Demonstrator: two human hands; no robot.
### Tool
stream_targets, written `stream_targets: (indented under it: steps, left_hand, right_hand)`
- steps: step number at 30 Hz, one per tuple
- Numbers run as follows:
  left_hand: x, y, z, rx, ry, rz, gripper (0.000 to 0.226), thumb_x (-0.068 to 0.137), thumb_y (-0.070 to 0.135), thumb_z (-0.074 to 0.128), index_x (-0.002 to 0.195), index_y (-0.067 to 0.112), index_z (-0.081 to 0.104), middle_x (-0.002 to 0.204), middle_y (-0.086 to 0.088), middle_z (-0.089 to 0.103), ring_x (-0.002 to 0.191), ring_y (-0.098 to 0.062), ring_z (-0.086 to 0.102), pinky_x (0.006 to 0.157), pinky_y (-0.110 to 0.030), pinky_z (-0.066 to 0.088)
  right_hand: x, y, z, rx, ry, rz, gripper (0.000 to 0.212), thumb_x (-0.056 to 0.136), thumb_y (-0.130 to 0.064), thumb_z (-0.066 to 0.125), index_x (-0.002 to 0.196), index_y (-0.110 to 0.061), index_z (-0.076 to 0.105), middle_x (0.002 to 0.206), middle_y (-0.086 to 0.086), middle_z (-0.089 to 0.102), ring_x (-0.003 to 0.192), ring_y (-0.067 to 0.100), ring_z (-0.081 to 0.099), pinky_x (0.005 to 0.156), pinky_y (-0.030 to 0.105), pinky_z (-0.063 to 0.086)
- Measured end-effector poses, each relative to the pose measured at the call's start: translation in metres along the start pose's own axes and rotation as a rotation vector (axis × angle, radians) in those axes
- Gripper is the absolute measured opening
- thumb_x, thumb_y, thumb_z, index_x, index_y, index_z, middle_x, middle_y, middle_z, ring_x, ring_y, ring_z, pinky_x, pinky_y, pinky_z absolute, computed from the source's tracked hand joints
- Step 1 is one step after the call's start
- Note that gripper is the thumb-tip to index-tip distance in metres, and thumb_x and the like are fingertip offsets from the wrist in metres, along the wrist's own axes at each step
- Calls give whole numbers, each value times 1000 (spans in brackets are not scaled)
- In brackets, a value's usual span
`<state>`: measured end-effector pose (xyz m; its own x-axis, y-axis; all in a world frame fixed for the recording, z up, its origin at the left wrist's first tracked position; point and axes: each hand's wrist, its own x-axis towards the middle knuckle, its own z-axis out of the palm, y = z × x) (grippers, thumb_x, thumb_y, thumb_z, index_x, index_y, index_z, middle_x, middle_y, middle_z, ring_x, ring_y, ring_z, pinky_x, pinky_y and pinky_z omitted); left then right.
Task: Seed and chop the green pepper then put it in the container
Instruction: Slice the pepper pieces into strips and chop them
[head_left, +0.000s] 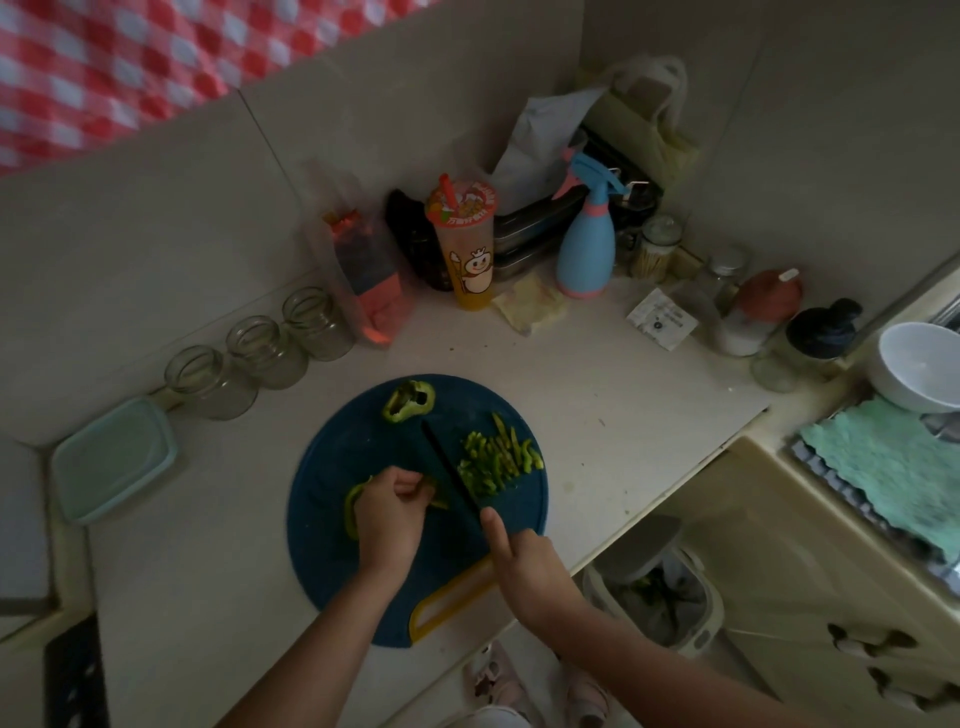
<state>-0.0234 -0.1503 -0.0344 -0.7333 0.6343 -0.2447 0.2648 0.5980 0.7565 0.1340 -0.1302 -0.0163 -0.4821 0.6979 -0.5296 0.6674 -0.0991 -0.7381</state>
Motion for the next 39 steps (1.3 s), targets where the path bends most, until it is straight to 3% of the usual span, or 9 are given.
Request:
stream_targets:
  steps: [5,8,13,23,33,39]
  left_hand:
    - [-6,5,2,36,9,-30,9,82,8,68,90,5,63,80,-5,64,73,-16,59,58,-18,42]
    - [-9,7,3,32,14,-47,11,82,5,67,92,2,63,84,-9,66,74,-16,58,62,-21,40]
    - [-13,12,2,42,9,-56,13,83,1,64,95,-2,64,87,-11,66,77,-17,56,69,-26,42]
    - [-11,11,-5,127,36,-37,8,82,6,67,87,0,69,89,-16,70,89,-31,63,68,-25,40]
    - [-5,9,-10,121,-19,-36,13,79,-1,61,83,2,73,81,-12,71,75,-24,63,67,-26,45]
    - [-1,8,-11,122,-39,-46,14,80,-2,61,83,3,73,82,-14,71,79,-27,66,74,-37,55]
  right_hand:
    - [-4,-2,11,-3,-3,-26,60,98,-52,27,52,-15,32,51,0,36,46,9,39,53,28,27]
    - [-4,1,15,6,4,-29,62,97,-56,27,51,-14,33,50,0,38,46,10,40,48,20,29]
    - [-5,3,16,-57,14,-56,60,97,-54,27,52,-15,34,52,0,39,48,10,39,60,29,32]
    - [-7,10,15,-256,53,-119,55,95,-60,21,60,-21,39,74,5,54,81,29,61,66,32,38]
    - [-5,8,16,-249,50,-95,56,94,-61,21,59,-21,39,71,4,53,66,21,50,66,34,42]
    - [-3,6,17,-253,35,-81,55,95,-61,22,59,-21,39,71,3,53,67,21,50,63,30,38]
